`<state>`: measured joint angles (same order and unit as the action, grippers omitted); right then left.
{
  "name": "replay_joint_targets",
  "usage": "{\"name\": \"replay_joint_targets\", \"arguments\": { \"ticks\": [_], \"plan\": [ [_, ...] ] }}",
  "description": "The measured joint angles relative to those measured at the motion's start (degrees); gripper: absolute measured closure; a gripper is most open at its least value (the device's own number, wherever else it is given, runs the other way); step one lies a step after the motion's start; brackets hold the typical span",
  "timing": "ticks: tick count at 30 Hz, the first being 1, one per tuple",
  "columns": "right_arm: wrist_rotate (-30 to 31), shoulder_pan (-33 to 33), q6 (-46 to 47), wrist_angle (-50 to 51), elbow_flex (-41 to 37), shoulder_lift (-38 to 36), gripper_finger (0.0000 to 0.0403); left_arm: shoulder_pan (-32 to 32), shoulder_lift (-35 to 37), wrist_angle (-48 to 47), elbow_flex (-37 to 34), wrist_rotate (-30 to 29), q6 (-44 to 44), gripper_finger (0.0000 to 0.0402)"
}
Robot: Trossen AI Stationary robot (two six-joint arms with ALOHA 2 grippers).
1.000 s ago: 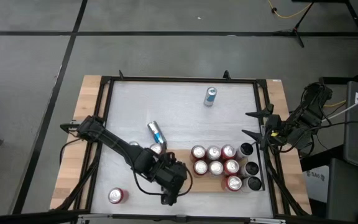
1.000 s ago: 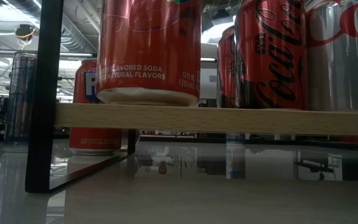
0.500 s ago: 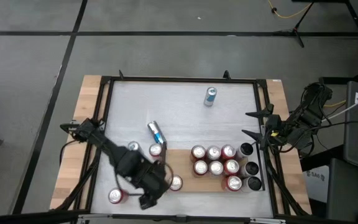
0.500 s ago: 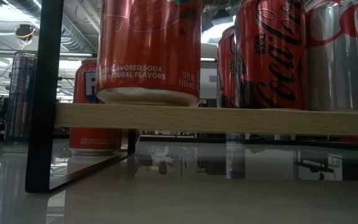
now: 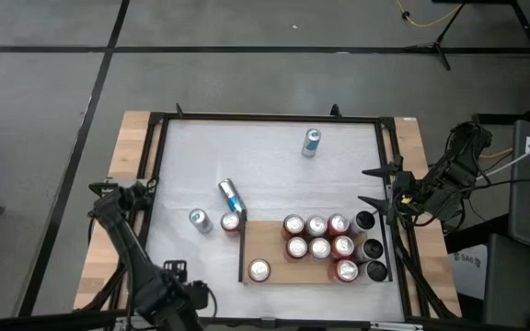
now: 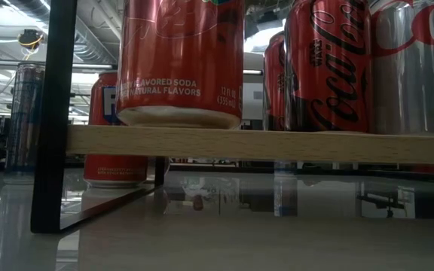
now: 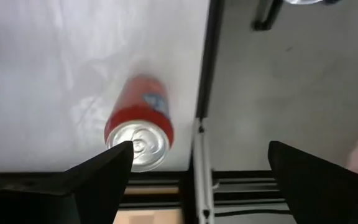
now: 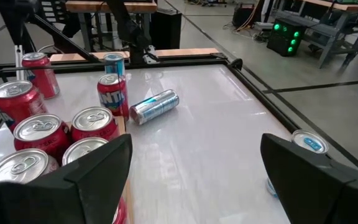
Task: Place canned beverage on shelf
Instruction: Put the bottom left orange soda can on the shelf
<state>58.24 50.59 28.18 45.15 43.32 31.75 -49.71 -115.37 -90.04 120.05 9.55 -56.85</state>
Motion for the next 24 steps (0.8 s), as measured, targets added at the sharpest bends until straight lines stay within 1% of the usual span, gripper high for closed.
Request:
{"name": "replay_joint_targets", "arguments": {
  "ticks": [6,8,13,21,24],
  "plan": [
    [0.0,0.0,0.0,0.0,0.0,0.0,0.0056,-2.5,0.0,0.0,-6.3,-0.2,-0.9,0.0037],
    [0.0,0.0,0.0,0.0,0.0,0.0,0.0056,-2.8,0.0,0.0,-8.0,-1.4,-1.0,0.0037],
    [0.0,0.0,0.0,0.0,0.0,0.0,0.0056,-2.9,0.3,0.1,-11.9,-2.0,-1.3,0.0037],
    [0.0,0.0,0.0,0.0,0.0,0.0,0.0056,-2.9,4.6,0.2,-17.4,-3.0,-2.5,0.0037],
    [0.0,0.0,0.0,0.0,0.0,0.0,0.0056,-3.0,6.4,1.4,-18.7,-2.6,-3.0,0.0037]
  ]
}}
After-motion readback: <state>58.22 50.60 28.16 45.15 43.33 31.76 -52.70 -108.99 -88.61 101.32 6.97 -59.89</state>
